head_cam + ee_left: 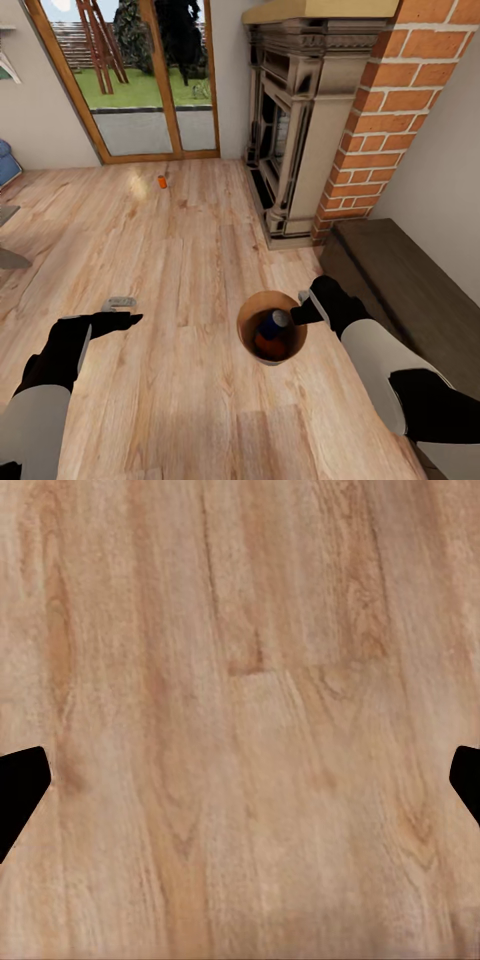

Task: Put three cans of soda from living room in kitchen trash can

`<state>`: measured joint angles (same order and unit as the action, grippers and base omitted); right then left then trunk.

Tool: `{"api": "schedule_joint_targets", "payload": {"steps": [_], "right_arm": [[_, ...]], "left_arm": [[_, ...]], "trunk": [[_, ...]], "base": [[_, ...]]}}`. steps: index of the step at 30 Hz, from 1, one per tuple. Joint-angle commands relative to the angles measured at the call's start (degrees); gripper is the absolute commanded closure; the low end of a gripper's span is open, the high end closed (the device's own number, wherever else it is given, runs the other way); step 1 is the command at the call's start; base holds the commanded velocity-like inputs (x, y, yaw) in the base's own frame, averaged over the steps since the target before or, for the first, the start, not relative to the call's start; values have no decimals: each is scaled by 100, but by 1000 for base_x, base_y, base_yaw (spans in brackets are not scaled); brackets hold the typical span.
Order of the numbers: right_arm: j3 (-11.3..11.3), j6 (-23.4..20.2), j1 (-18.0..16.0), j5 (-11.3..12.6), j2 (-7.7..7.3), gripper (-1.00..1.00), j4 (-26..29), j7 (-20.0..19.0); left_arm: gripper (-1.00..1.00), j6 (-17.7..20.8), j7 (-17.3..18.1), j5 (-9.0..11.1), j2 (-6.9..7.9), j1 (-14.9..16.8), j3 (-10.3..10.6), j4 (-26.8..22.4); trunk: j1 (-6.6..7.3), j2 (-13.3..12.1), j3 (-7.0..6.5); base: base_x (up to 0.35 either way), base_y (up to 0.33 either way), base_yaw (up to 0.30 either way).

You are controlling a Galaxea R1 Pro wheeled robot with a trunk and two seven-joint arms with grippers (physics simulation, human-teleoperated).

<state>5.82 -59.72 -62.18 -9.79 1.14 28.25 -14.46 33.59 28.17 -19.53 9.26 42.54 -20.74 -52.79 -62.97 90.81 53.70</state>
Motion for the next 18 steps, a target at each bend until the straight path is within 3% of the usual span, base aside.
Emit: {"api": "schedule_joint_targets", "payload": {"steps": [1,8,18], "right_arm": [[-22,-28,32,317,-3,100,-6,-5],[-12,-28,212,283,25,100,13,68],[-41,-28,224,319,20,100,38,66]], "left_arm": [[-100,2,-5,-3,-5,0,0,3],[-100,7,-263,-17,-161,0,108,5],[-100,11,-358,-8,-191,0,244,5]], "trunk": [[0,0,-1],[0,0,-1],[0,0,-1]], "base": [[79,321,0],[88,321,0],[162,291,0]]}}
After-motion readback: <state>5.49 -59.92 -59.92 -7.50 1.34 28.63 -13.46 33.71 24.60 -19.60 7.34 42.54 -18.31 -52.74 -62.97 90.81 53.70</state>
